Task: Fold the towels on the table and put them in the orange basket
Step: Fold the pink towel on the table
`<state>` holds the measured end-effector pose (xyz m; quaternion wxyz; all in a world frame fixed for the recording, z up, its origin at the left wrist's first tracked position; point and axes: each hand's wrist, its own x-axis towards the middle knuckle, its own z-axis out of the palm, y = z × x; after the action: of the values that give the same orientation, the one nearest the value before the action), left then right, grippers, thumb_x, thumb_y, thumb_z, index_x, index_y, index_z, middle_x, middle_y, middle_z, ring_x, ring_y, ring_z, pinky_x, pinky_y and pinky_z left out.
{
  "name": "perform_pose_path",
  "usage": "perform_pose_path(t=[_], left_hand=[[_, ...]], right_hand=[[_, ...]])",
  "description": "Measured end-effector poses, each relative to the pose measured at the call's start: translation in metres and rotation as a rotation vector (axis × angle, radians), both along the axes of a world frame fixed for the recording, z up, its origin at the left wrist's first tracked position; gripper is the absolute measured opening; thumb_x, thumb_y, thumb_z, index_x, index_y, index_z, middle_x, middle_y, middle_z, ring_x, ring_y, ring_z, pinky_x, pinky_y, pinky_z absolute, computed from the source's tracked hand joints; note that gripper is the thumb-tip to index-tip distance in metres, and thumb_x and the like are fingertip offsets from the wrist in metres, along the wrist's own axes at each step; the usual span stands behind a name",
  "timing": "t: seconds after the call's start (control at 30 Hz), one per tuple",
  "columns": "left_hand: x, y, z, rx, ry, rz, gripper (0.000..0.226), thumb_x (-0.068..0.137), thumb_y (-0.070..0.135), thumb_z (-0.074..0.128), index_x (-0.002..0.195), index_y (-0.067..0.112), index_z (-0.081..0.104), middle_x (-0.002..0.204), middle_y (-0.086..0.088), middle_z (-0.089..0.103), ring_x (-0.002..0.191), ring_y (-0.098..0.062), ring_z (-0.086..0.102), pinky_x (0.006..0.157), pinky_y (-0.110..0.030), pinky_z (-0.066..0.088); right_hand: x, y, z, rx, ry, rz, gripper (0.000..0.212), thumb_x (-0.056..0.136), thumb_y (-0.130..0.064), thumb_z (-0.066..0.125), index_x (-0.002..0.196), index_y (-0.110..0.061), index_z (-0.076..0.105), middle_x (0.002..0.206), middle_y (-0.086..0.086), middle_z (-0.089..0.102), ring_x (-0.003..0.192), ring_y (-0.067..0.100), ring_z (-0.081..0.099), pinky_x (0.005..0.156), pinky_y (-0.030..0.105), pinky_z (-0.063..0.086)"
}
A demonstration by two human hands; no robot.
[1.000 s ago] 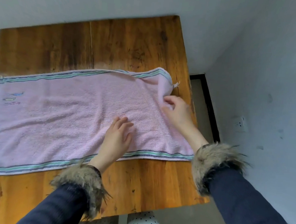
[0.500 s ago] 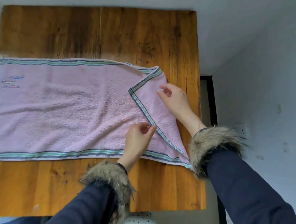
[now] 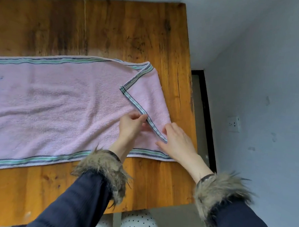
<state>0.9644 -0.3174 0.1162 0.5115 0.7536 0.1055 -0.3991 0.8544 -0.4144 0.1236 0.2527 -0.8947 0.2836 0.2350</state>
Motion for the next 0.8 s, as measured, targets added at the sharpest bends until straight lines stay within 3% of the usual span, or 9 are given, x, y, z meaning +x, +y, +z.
perform_pose_path(t=[0.1, 0.17, 0.27, 0.37, 0.5, 0.63, 0.73, 0.8], left_hand=[[0.007, -0.004, 0.012, -0.068, -0.073, -0.061, 0.02, 0.086, 0.011, 0.06, 0.066, 0.011, 0.059, 0.063, -0.002, 0.062, 0.063, -0.012, 0.063, 0.061, -0.022, 0.047], [0.016, -0.004, 0.022, -0.121, -0.114, -0.094, 0.019, 0.087, 0.009, 0.058, 0.068, 0.01, 0.059, 0.058, 0.004, 0.06, 0.055, -0.005, 0.057, 0.06, -0.02, 0.044], [0.03, 0.0, 0.04, -0.224, -0.116, -0.073, 0.018, 0.089, 0.009, 0.058, 0.072, 0.01, 0.055, 0.059, 0.004, 0.054, 0.054, -0.005, 0.052, 0.062, -0.022, 0.048], [0.043, 0.009, 0.061, -0.302, -0.126, -0.056, 0.012, 0.089, 0.012, 0.059, 0.077, 0.011, 0.059, 0.071, -0.005, 0.055, 0.064, -0.012, 0.056, 0.066, -0.025, 0.051], [0.066, 0.033, 0.07, -0.302, -0.167, 0.086, 0.012, 0.091, 0.01, 0.056, 0.088, 0.011, 0.068, 0.076, -0.004, 0.065, 0.066, -0.009, 0.06, 0.062, -0.019, 0.051], [0.082, 0.07, 0.042, -0.11, -0.144, 0.208, 0.021, 0.094, 0.014, 0.052, 0.109, 0.003, 0.061, 0.083, -0.007, 0.063, 0.076, -0.016, 0.061, 0.074, -0.026, 0.05], [0.063, 0.096, 0.015, 0.089, -0.137, 0.128, 0.023, 0.08, 0.035, 0.062, 0.093, 0.015, 0.063, 0.087, -0.008, 0.065, 0.088, -0.027, 0.064, 0.082, -0.043, 0.054], [0.045, 0.107, 0.004, 0.195, -0.174, 0.014, 0.034, 0.077, 0.04, 0.066, 0.1, 0.015, 0.065, 0.094, -0.008, 0.068, 0.091, -0.026, 0.065, 0.085, -0.043, 0.053]], right_hand=[[0.003, 0.0, 0.004, 0.044, -0.078, -0.121, 0.013, 0.089, -0.015, 0.051, 0.101, -0.012, 0.053, 0.1, 0.004, 0.052, 0.091, 0.027, 0.054, 0.072, 0.034, 0.042], [0.008, -0.004, 0.014, 0.205, -0.128, -0.216, 0.005, 0.088, -0.019, 0.058, 0.09, -0.016, 0.056, 0.086, -0.003, 0.053, 0.076, 0.014, 0.052, 0.066, 0.027, 0.04], [0.016, -0.009, 0.04, 0.372, -0.197, -0.245, 0.013, 0.087, -0.024, 0.061, 0.084, -0.012, 0.062, 0.07, -0.009, 0.055, 0.062, 0.002, 0.047, 0.058, 0.018, 0.037], [0.03, 0.0, 0.065, 0.499, -0.233, -0.224, 0.011, 0.087, -0.025, 0.062, 0.09, -0.014, 0.064, 0.074, -0.01, 0.059, 0.067, 0.002, 0.054, 0.062, 0.018, 0.045], [0.056, 0.024, 0.069, 0.731, -0.196, -0.178, 0.019, 0.088, -0.021, 0.062, 0.105, -0.013, 0.066, 0.089, -0.005, 0.067, 0.085, 0.012, 0.066, 0.081, 0.029, 0.056], [0.083, 0.016, 0.046, 0.445, -0.304, -0.098, 0.022, 0.092, -0.019, 0.055, 0.109, -0.009, 0.065, 0.108, 0.004, 0.067, 0.098, 0.014, 0.06, 0.087, 0.022, 0.044], [0.107, -0.002, 0.025, 0.228, -0.389, -0.098, 0.024, 0.094, -0.017, 0.05, 0.111, -0.005, 0.062, 0.112, 0.011, 0.061, 0.105, 0.022, 0.055, 0.08, 0.017, 0.034], [0.127, -0.009, 0.014, 0.134, -0.425, 0.019, 0.026, 0.094, -0.016, 0.049, 0.114, -0.006, 0.061, 0.116, 0.011, 0.06, 0.111, 0.025, 0.052, 0.091, 0.023, 0.034]])
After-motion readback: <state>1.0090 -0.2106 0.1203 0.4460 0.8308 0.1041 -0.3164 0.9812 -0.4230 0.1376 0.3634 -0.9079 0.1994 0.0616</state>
